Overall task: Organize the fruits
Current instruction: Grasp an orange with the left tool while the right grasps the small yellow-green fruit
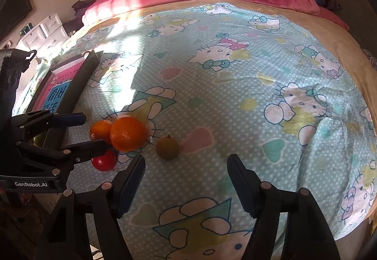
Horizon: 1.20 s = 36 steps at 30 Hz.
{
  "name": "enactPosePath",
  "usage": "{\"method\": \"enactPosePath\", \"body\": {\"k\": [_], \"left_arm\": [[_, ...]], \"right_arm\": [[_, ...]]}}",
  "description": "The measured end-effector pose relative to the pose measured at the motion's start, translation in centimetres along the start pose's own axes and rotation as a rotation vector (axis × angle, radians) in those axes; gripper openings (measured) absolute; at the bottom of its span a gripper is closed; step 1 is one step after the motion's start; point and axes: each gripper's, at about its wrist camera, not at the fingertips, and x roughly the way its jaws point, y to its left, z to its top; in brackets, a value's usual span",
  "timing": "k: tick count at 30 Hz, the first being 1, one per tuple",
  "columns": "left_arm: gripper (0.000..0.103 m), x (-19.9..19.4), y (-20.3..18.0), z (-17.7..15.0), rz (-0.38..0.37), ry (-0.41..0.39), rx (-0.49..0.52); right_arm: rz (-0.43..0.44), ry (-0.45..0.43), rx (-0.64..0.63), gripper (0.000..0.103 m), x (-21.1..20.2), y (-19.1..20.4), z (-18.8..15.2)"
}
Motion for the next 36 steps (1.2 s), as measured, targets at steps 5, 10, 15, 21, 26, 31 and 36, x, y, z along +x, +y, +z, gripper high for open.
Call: {"method": "enactPosePath", "body": {"k": [5, 10, 15, 21, 26, 31, 36], "left_arm": [[0.071, 0.3, 0.4, 0.0, 0.001, -0.001, -0.02], [0.066, 0.7, 1.1, 0.1, 0.003, 0.014, -0.039], [0.066, 1.0, 1.1, 0.2, -0.005, 0.027, -0.04], [0.066, 1.8, 1.3, 0.4, -0.031, 0.031, -0.062], [0.066, 2.2, 1.2, 0.7, -0.04, 0.033, -0.062], [0.052, 2.4, 0.7, 0.7, -0.063, 0.036, -0.039], [0.041, 2.7, 0.3, 0.7, -0.102, 0.055, -0.028]], "right_arm": [[-0.005, 0.011, -0.044, 0.07, 0.7, 0.9, 0.1], [-0.002, 0.022, -0.042, 0.07, 1.3, 1.2, 0.2], [-0.007, 0.019, -0.051, 0.062, 1.8, 1.4, 0.7], [-0.011, 0.037, -0.054, 0.042, 2.8, 1.4, 0.7], [-0.02, 0.032, -0.086, 0.025, 2.8, 1.9, 0.7], [-0.011, 0.027, -0.078, 0.024, 2.7, 1.8, 0.8], [-0.007, 0.02, -0.058, 0.024, 2.5, 1.6, 0.9]]}}
